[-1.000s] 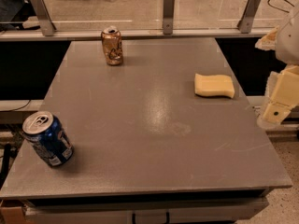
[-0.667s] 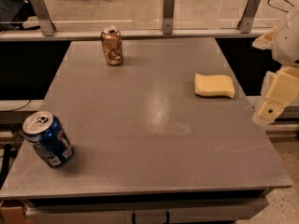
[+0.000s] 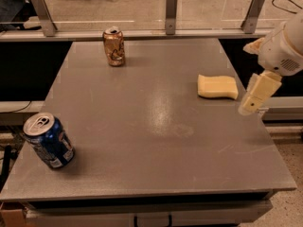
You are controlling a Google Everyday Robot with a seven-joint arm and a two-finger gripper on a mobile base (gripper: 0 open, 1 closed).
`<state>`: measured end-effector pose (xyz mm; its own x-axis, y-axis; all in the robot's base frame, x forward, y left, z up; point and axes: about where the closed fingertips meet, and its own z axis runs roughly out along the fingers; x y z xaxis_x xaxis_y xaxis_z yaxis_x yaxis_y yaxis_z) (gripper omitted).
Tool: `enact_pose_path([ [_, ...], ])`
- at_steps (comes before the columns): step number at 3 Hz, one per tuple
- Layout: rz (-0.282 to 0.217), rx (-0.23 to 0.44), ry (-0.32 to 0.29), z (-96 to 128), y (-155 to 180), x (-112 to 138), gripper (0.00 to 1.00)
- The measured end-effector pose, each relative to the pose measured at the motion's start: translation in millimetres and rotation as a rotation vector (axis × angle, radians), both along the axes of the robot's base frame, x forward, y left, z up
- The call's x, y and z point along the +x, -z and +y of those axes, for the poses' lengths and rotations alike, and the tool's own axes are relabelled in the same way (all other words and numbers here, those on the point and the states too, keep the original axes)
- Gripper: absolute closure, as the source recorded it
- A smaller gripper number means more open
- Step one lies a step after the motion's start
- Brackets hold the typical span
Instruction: Move sponge near orange can
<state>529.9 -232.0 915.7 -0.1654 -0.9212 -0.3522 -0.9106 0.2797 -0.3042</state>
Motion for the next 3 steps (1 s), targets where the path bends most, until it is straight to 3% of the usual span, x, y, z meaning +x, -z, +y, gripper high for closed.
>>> enact_pose_path([
  [2,0.032,0.161,0.039,-4,49,62,0.0],
  [3,0.073,0.217,0.066,-6,70,79,0.0],
])
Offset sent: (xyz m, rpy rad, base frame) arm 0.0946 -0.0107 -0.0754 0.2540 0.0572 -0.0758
